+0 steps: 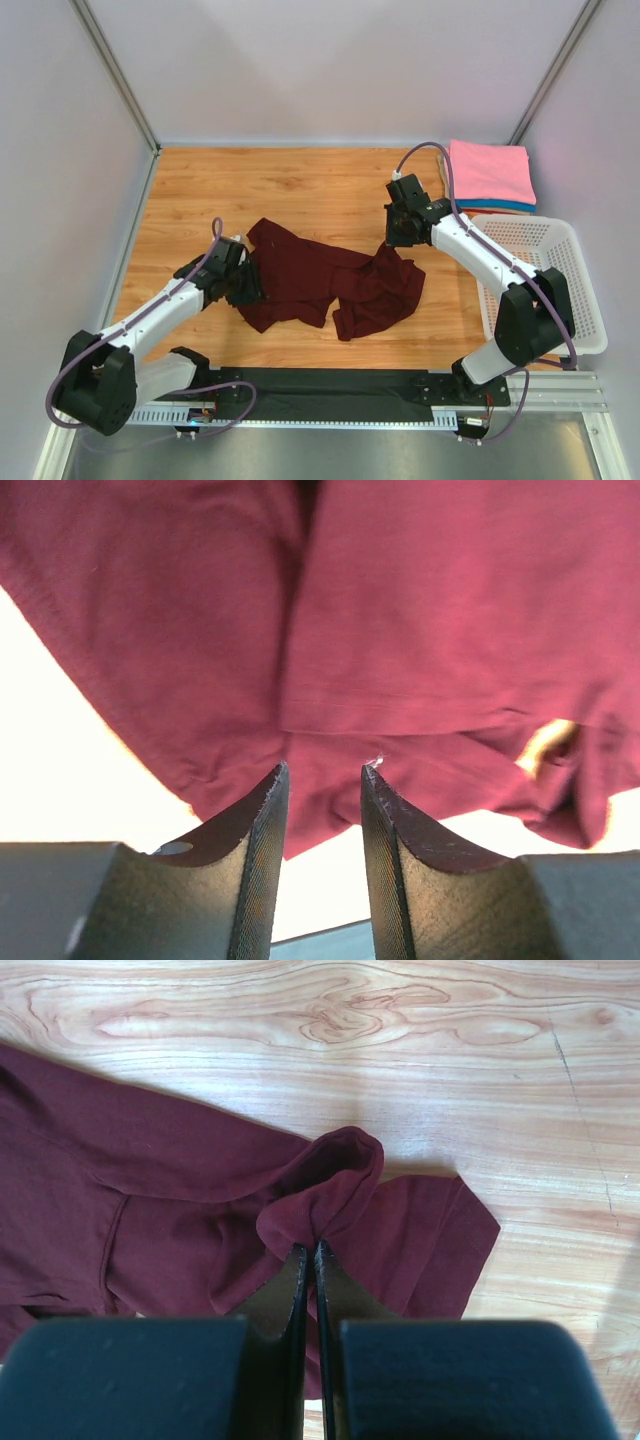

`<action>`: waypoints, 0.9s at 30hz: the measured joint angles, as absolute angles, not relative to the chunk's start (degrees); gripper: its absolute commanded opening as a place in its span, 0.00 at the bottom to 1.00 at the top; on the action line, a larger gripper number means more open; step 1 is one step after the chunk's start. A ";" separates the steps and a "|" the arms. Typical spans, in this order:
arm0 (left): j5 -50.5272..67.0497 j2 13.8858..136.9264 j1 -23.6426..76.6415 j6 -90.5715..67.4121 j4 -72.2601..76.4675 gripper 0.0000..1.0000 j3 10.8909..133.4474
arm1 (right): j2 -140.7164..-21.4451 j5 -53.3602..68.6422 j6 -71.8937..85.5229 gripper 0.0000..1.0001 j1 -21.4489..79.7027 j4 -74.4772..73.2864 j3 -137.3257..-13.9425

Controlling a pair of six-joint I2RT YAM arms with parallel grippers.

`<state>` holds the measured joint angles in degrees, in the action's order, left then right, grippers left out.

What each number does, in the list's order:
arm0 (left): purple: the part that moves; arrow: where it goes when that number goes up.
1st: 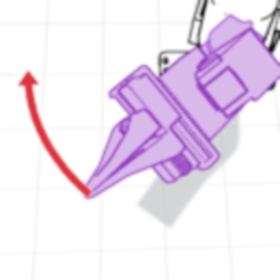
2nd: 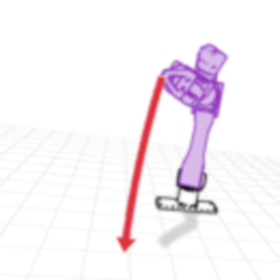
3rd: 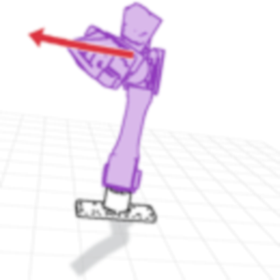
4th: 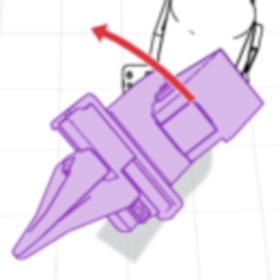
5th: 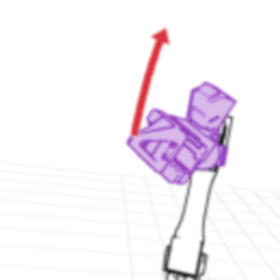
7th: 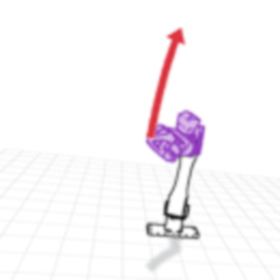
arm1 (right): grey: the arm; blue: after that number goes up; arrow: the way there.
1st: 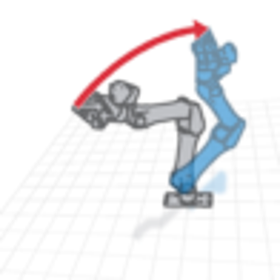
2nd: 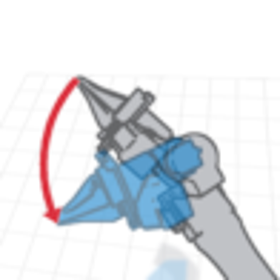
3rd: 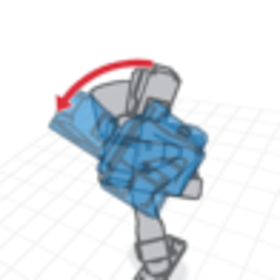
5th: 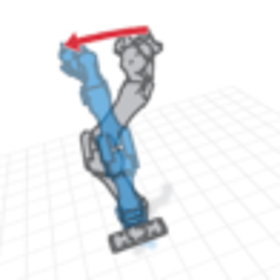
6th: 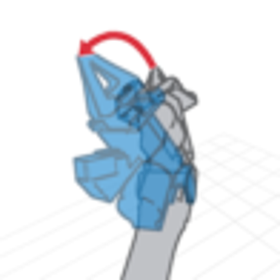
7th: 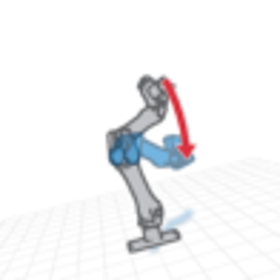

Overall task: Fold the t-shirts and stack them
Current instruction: Flatten the tshirt out

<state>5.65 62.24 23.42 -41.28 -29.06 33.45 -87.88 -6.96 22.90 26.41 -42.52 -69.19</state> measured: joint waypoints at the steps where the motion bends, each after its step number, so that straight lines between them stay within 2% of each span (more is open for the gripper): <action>1: 5.48 63.53 23.20 -41.17 -29.26 0.41 33.45 | -87.88 -6.96 22.90 0.00 26.41 -42.52 -69.19; 12: 5.39 72.40 22.35 -40.16 -28.88 0.34 34.37 | -87.88 -6.92 22.90 0.00 26.41 -42.15 -68.25; 27: 4.25 71.59 22.35 -38.13 -28.47 0.34 36.01 | -87.88 -6.90 23.14 0.00 26.28 -41.52 -67.79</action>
<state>4.25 71.59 22.35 -38.13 -28.47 36.01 -87.88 -6.90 23.14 26.28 -41.52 -67.79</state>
